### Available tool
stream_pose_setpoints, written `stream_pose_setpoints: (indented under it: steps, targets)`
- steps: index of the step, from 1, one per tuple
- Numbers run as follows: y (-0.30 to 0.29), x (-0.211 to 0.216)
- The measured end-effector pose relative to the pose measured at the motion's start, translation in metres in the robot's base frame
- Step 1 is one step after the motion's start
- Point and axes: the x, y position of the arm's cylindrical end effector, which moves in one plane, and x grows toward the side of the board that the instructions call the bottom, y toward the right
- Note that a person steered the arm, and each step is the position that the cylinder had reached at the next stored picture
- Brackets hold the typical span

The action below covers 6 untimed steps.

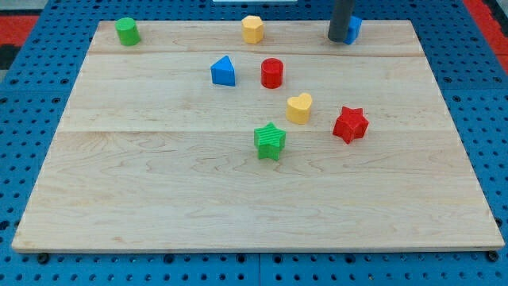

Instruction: Move the blue cube to the top right

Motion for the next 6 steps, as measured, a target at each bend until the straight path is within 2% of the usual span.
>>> stream_pose_setpoints:
  steps: [6]
  targets:
    - [-0.027, -0.029]
